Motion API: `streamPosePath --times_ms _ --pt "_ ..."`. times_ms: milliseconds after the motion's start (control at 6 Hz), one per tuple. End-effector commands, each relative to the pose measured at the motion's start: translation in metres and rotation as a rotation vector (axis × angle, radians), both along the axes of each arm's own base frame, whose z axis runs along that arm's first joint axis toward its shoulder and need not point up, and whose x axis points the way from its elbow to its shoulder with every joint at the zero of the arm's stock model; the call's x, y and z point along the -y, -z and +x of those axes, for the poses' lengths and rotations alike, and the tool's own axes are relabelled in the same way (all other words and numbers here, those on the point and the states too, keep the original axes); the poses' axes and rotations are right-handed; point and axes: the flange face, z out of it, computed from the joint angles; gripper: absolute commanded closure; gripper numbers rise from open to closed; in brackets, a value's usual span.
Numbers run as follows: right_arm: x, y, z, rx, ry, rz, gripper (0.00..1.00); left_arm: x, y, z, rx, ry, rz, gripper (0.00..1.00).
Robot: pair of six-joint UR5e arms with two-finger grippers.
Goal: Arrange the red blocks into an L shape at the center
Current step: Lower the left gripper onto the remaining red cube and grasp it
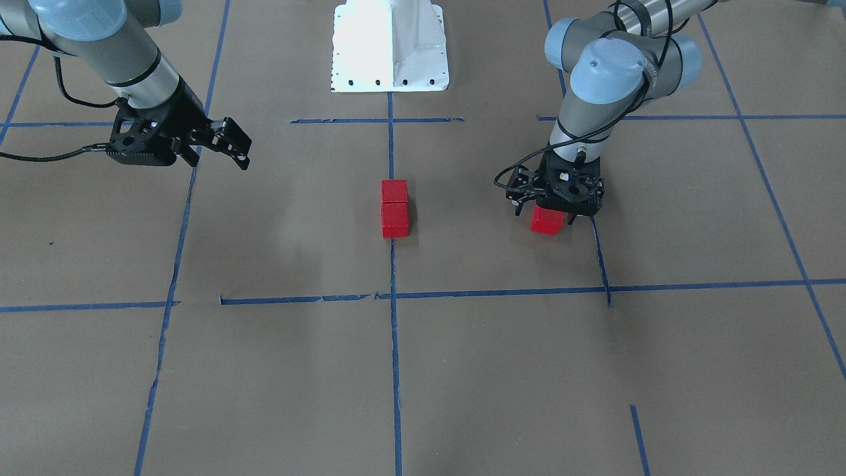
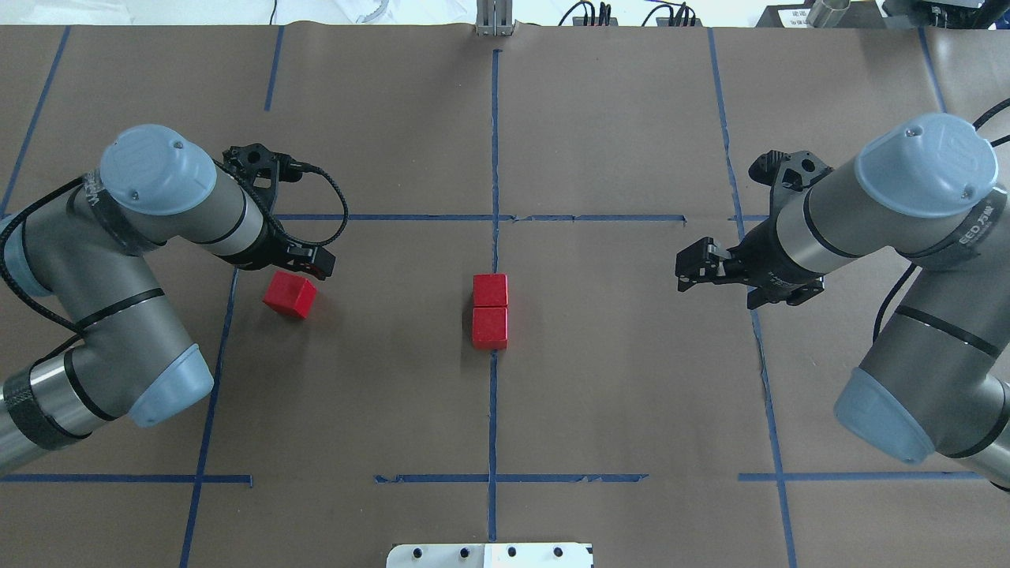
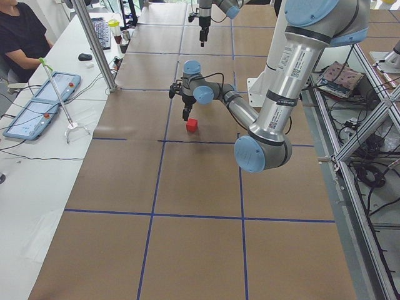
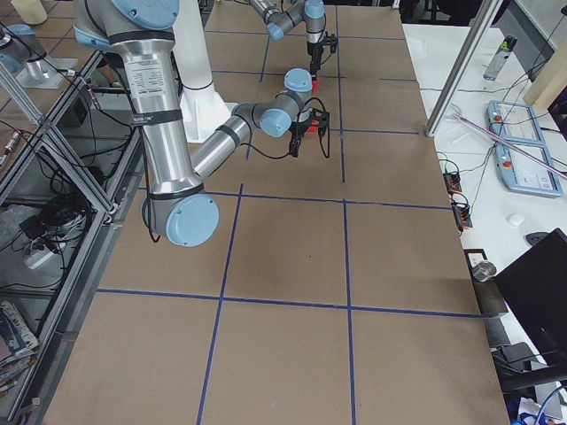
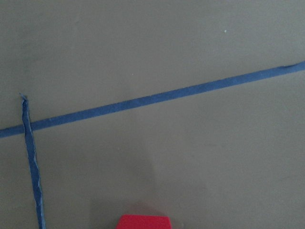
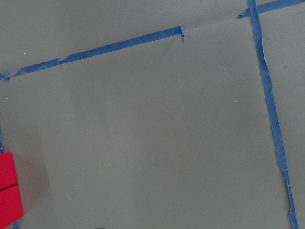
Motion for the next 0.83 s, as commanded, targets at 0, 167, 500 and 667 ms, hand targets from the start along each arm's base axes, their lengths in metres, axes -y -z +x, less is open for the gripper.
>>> streamPosePath --times_ms 0,167,500,667 --pt "0.000 -0.002 0.000 -0.004 0.000 -0.003 0.00 -0.008 -0.006 0.007 -0.003 -0.003 -0.046 0.00" --pt "-0.001 -0.002 0.001 -0.003 0.000 -0.002 0.00 -0.007 -0.009 0.007 0.002 -0.007 -0.044 0.00" --pt "0.000 -0.001 0.000 0.000 0.000 0.000 0.00 -0.002 -0.022 0.014 0.025 -0.013 -0.053 0.00" --pt "0.000 0.000 0.000 0.001 0.000 0.001 0.00 -0.003 -0.024 0.014 0.027 -0.015 -0.055 0.00"
